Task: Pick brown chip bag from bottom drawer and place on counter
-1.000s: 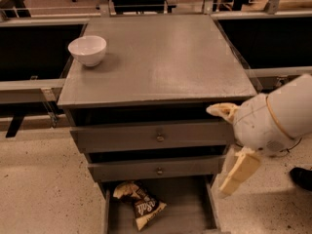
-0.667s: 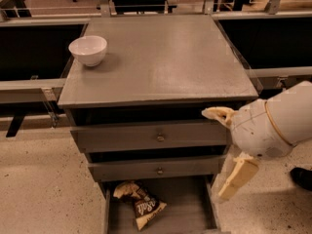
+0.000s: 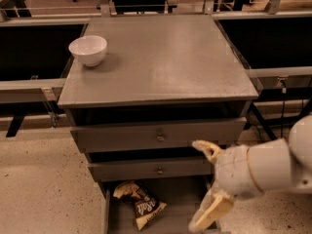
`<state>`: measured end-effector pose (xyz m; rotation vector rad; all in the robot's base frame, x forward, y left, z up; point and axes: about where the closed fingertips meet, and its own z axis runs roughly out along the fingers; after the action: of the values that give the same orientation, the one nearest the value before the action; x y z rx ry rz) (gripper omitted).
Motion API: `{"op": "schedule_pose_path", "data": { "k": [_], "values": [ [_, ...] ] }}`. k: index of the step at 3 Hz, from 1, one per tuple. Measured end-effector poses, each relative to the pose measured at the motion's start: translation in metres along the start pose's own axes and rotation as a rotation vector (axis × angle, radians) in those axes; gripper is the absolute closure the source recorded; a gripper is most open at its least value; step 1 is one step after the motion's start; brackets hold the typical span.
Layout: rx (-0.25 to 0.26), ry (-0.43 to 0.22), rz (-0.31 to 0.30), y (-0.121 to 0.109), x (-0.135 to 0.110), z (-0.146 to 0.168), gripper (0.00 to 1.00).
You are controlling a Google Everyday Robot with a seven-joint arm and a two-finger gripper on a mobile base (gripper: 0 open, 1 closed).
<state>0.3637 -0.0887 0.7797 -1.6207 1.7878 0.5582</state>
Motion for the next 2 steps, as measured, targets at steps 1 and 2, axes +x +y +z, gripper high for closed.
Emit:
{"op": "schedule_pose_path", "data": {
  "k": [1, 2],
  "values": [
    [0.006, -0.075, 0.083, 0.028, 0.0614, 0.0816, 0.0],
    [0.005, -0.074, 0.08, 0.0278, 0.0599, 0.0808, 0.0]
  ]
}}
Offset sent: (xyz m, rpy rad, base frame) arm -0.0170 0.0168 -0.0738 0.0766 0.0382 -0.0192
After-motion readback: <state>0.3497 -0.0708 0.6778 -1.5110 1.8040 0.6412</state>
